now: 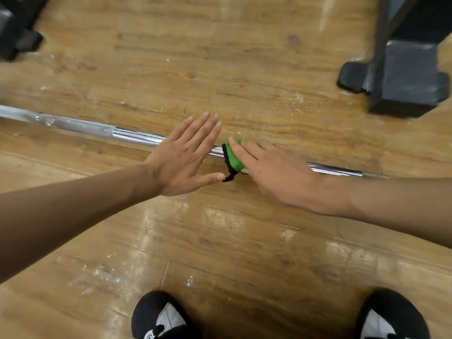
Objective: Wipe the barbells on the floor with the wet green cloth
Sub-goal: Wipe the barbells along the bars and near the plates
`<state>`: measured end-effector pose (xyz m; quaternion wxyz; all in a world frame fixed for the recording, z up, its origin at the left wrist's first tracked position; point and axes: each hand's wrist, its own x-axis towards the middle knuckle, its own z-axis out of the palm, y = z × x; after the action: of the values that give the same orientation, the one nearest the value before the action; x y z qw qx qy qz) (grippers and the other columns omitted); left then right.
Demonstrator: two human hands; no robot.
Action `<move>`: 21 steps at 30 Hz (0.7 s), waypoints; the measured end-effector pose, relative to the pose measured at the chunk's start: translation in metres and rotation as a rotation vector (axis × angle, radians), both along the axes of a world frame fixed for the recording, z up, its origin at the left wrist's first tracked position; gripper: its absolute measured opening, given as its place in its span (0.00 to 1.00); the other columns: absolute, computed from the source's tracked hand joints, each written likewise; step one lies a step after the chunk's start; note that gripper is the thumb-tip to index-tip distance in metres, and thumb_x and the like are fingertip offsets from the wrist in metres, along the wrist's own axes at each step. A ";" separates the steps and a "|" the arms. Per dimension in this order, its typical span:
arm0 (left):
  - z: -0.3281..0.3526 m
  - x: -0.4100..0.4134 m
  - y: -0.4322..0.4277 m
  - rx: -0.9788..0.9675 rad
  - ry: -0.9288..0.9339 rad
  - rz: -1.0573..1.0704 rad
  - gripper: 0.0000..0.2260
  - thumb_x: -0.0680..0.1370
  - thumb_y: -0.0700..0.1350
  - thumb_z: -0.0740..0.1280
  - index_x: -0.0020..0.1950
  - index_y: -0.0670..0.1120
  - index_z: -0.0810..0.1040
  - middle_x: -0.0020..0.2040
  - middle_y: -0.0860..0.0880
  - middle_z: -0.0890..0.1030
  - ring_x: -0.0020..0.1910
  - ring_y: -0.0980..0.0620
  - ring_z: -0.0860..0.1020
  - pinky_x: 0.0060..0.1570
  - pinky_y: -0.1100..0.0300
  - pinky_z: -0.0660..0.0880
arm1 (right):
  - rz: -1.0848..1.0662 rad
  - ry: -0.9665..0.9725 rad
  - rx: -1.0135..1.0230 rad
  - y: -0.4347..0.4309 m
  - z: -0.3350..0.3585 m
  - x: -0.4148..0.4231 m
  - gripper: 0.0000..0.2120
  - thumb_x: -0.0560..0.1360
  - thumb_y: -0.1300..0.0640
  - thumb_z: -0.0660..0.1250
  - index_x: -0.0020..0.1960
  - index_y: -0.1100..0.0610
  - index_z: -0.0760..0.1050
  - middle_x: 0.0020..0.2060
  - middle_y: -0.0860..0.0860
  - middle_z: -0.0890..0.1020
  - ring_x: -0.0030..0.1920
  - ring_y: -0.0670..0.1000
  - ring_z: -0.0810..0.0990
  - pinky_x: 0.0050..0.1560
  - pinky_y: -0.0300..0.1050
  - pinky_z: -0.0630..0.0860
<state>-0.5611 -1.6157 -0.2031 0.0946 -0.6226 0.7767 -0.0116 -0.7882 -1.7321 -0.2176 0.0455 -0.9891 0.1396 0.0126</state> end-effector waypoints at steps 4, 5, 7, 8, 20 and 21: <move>-0.010 0.010 -0.003 -0.041 0.006 -0.044 0.46 0.82 0.72 0.42 0.84 0.36 0.47 0.84 0.36 0.50 0.84 0.38 0.47 0.81 0.39 0.53 | -0.030 -0.070 -0.104 -0.044 -0.002 -0.071 0.30 0.85 0.49 0.60 0.82 0.59 0.57 0.71 0.58 0.74 0.59 0.62 0.79 0.51 0.56 0.81; -0.012 0.013 -0.004 -0.052 0.012 -0.048 0.46 0.81 0.73 0.44 0.84 0.37 0.48 0.84 0.36 0.51 0.84 0.38 0.47 0.81 0.38 0.53 | -0.041 -0.056 -0.129 -0.052 -0.002 -0.091 0.29 0.85 0.47 0.56 0.83 0.59 0.57 0.72 0.60 0.73 0.60 0.63 0.78 0.52 0.57 0.80; -0.013 0.019 -0.009 -0.070 0.018 -0.031 0.46 0.81 0.73 0.44 0.85 0.39 0.48 0.84 0.35 0.54 0.84 0.37 0.50 0.81 0.38 0.53 | -0.096 -0.033 -0.148 -0.060 0.004 -0.116 0.33 0.84 0.42 0.52 0.82 0.60 0.59 0.74 0.61 0.71 0.64 0.65 0.76 0.58 0.59 0.76; -0.014 0.020 -0.015 -0.073 0.022 -0.021 0.46 0.81 0.74 0.44 0.85 0.39 0.48 0.83 0.35 0.55 0.84 0.37 0.52 0.81 0.38 0.53 | -0.127 -0.027 -0.156 -0.061 0.006 -0.119 0.34 0.84 0.40 0.51 0.82 0.60 0.59 0.75 0.62 0.71 0.67 0.65 0.75 0.61 0.60 0.74; -0.015 0.024 -0.086 -0.052 0.015 0.105 0.48 0.79 0.77 0.41 0.83 0.39 0.58 0.77 0.36 0.69 0.78 0.36 0.65 0.78 0.38 0.59 | -0.232 0.052 -0.231 -0.062 -0.008 0.032 0.46 0.79 0.33 0.56 0.84 0.61 0.47 0.81 0.58 0.62 0.78 0.62 0.65 0.73 0.60 0.65; -0.015 0.025 -0.090 -0.047 0.014 0.113 0.48 0.79 0.77 0.41 0.83 0.39 0.59 0.76 0.36 0.69 0.78 0.36 0.66 0.78 0.38 0.59 | -0.212 0.047 -0.221 -0.069 -0.007 0.033 0.46 0.79 0.33 0.58 0.84 0.61 0.48 0.80 0.59 0.63 0.76 0.62 0.67 0.72 0.59 0.67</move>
<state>-0.5364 -1.7053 -0.2180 0.0751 -0.6674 0.7406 -0.0202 -0.7554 -1.8014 -0.2244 -0.0660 -0.9672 0.2450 0.0153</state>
